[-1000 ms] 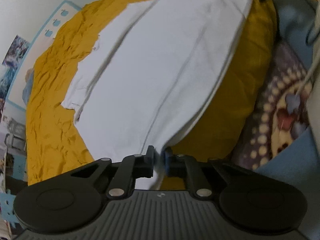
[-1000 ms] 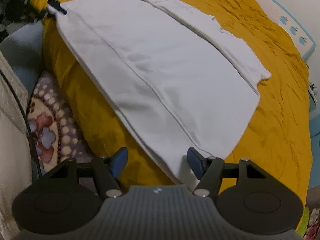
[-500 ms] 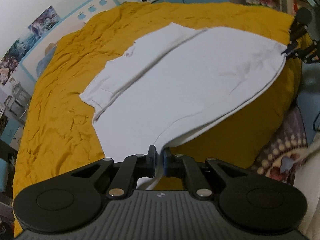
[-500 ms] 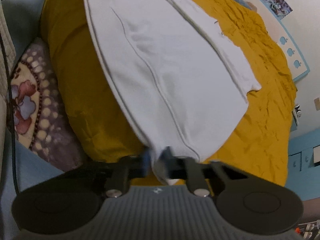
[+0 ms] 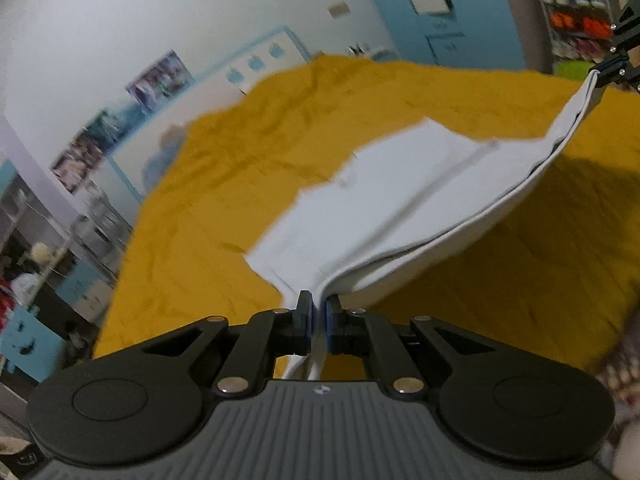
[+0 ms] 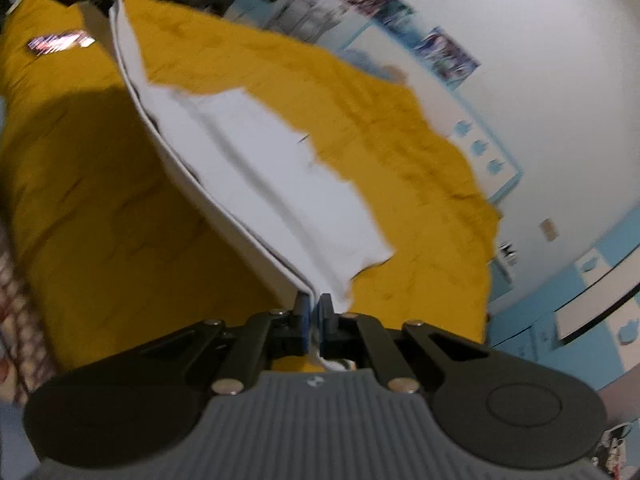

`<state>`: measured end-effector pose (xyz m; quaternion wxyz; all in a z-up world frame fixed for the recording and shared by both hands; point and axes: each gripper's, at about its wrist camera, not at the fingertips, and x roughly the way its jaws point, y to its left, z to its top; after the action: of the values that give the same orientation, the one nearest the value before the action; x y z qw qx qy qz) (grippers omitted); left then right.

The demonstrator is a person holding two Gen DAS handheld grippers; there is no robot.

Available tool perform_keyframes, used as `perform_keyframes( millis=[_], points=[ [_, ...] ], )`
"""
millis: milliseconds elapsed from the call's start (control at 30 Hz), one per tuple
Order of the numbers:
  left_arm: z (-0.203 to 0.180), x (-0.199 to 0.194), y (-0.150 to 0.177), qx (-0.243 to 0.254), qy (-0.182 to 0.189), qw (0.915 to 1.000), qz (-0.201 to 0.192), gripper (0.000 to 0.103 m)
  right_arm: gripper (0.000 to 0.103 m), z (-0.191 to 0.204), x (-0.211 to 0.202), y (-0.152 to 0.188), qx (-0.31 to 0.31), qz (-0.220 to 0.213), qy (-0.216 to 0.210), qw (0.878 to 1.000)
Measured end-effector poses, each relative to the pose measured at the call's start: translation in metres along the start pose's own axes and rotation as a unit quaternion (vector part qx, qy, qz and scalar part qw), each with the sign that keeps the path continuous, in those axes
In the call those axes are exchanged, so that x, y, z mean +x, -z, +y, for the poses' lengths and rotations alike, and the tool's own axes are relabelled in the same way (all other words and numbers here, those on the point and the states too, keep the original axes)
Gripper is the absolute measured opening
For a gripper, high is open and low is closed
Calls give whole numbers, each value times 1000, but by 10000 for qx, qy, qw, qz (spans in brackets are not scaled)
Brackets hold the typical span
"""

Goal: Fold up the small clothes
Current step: 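Carry the held hem over with both tools and lay it onto the collar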

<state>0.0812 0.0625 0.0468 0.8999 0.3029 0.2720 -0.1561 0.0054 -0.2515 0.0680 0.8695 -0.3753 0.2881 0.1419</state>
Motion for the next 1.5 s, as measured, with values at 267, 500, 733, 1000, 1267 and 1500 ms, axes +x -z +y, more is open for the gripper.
perform_keyframes(
  millis=[267,500,733,1000,1267,1500],
  points=[
    [36,43,-61,219,-560,9969,-500,6,0,-67,40,-58,140,-295,589,9977],
    [65,107,-104,81,-740,9957,-553,6,0,-124,112,-102,297,-356,823,9955],
    [89,181,-121,-56,-646,9976,-254,6,0,-166,219,-132,450,-312,693,9961],
    [90,291,-108,-115,-481,9985,222,6,0,-173,362,-128,670,28,348,9971],
    [85,377,-80,-413,-83,9960,785,7,0,-159,502,-99,899,657,-18,9938],
    [80,413,-61,-593,51,9936,957,18,0,-138,571,-78,1070,1033,-143,9888]
  ],
)
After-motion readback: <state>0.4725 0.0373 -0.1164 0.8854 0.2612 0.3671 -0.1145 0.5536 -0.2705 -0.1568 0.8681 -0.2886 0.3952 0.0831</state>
